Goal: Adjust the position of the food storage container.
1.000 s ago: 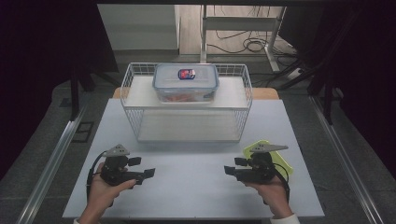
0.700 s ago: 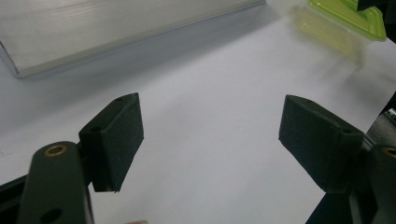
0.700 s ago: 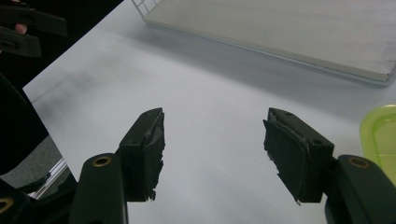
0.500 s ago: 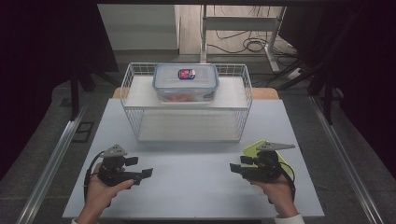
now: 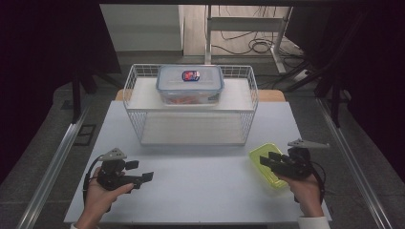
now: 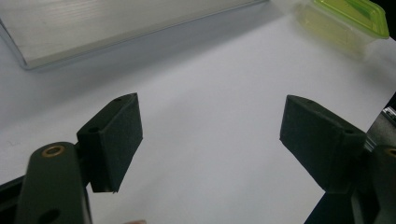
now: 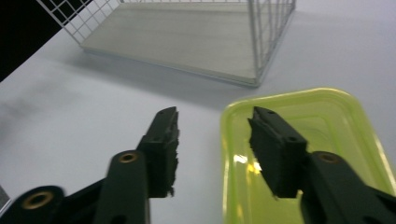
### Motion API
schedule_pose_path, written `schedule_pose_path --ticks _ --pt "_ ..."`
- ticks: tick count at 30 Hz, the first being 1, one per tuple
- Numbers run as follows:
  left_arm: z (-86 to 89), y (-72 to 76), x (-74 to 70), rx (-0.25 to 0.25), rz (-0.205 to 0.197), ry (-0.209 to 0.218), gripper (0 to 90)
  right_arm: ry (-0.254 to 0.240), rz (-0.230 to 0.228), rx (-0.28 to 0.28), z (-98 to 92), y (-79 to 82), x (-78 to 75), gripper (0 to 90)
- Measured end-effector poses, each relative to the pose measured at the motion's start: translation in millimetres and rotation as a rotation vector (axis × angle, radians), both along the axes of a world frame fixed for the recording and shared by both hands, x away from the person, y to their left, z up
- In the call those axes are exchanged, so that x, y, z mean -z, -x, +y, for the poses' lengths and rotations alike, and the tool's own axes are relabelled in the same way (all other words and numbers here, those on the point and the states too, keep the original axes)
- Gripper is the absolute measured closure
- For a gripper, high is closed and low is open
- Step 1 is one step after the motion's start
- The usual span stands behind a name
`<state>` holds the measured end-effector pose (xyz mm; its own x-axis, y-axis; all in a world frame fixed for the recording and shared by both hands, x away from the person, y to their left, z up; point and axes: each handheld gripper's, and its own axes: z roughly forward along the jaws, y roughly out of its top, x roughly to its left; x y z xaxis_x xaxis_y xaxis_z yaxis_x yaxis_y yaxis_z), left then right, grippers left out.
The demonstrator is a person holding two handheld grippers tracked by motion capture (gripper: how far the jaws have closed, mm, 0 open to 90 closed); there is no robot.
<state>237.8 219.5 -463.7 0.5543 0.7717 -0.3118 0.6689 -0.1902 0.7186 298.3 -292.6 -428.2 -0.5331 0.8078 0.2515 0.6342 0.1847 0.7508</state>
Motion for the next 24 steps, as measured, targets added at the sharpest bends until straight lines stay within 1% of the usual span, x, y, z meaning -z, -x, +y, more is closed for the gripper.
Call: schedule_pose_path --ticks 2,3,5,6,7,8,10,12,15,17,18,20,22,23,24 --pt "0.1 -0.4 0.0 0.015 0.011 0.034 21.0 0.005 -0.010 0.010 -5.7 0.9 1.8 60.3" --pt "-1.5 0.1 -0.7 0.011 0.004 0.014 20.9 0.008 -0.018 0.019 -10.2 1.5 3.5 66.6" --pt "-4.8 1.0 -1.6 -0.005 -0.013 -0.039 20.9 0.013 -0.024 0.034 -16.4 0.9 6.8 75.3" --pt "-5.0 0.9 -1.5 0.000 -0.010 -0.031 20.8 0.027 -0.019 0.045 -20.6 -0.9 8.7 80.5" --pt "-5.1 0.5 -0.8 0.008 -0.003 -0.014 20.7 0.037 -0.021 0.055 -22.9 -2.4 9.7 84.3" --pt "-5.5 0.3 -0.1 0.008 -0.001 -0.015 20.7 0.046 -0.022 0.077 -27.8 -6.1 10.8 88.3" --pt "-7.1 0.2 1.4 0.004 0.004 -0.031 20.7 0.055 -0.022 0.118 -33.6 -15.3 12.8 88.7" --pt "-8.6 0.4 1.9 0.009 0.003 -0.041 20.7 0.081 -0.027 0.144 -37.3 -24.6 13.1 88.7" --pt "-9.1 0.4 1.7 0.013 0.003 -0.032 20.6 0.104 -0.051 0.201 -43.0 -40.9 10.8 88.7" --pt "-8.5 0.0 2.3 0.015 0.006 -0.026 20.6 0.131 -0.054 0.230 -46.8 -53.7 9.5 88.7" --pt "-8.2 -0.3 3.1 0.016 0.009 -0.024 20.6 0.132 -0.053 0.235 -47.9 -58.0 9.9 88.7" --pt "-7.9 -0.5 4.5 0.013 0.016 -0.023 20.6 0.167 -0.037 0.244 -49.3 -69.0 12.5 88.7" --pt "-8.5 0.0 4.7 0.012 0.016 -0.042 20.7 0.201 -0.011 0.247 -48.5 -78.3 15.7 88.7" --pt "-9.6 0.1 4.8 0.021 0.017 -0.040 20.7 0.212 0.006 0.240 -46.9 -85.2 16.7 88.7" --pt "-9.6 0.1 4.8 0.021 0.017 -0.040 20.7 0.212 0.006 0.240 -46.9 -85.2 16.7 88.7"
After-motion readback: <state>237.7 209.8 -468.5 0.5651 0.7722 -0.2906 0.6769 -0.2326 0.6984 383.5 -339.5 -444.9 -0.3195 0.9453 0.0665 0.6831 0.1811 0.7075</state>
